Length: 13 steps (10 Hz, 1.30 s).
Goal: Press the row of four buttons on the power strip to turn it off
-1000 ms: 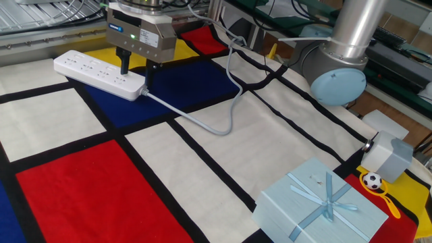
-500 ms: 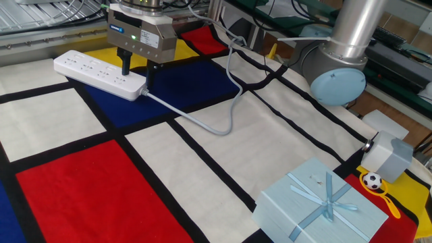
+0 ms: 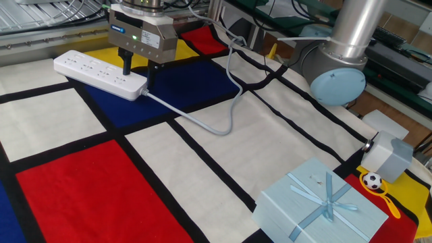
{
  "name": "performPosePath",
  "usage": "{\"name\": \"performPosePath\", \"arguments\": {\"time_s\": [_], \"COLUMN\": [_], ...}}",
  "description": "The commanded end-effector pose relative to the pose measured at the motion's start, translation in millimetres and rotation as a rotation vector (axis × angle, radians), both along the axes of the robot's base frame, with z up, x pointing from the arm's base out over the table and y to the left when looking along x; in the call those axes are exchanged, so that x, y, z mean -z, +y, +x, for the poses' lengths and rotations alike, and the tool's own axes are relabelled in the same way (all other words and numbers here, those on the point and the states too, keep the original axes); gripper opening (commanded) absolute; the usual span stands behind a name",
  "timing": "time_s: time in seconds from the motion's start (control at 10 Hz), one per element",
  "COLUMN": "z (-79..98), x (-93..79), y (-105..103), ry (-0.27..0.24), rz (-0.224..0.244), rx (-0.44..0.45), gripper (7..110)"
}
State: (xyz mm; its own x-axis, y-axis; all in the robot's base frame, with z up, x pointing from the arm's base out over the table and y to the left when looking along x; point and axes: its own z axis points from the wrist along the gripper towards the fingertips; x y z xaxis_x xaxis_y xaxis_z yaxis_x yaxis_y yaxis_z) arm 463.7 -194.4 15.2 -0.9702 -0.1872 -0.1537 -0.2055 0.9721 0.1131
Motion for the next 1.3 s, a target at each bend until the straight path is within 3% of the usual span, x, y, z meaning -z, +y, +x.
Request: {"name": "performPosePath", "arguments": {"time_s": [0.0,0.4,0.6,0.9,1.2], "z": [1.0,0.0,-6.1,-0.7,13.6], "x": [-1.3,1.2,-14.6,-32.9,-33.3], "y": [1.7,5.0,2.1,3.1,-24.4], "ry": [-0.006,0.0,0.028,0.045,0.042], "rz": [0.011,0.02,0.01,0.011,-0.021], "rx": [0.011,0.017,0.011,0.009,-0.035], "gripper": [66,66,66,66,66]}}
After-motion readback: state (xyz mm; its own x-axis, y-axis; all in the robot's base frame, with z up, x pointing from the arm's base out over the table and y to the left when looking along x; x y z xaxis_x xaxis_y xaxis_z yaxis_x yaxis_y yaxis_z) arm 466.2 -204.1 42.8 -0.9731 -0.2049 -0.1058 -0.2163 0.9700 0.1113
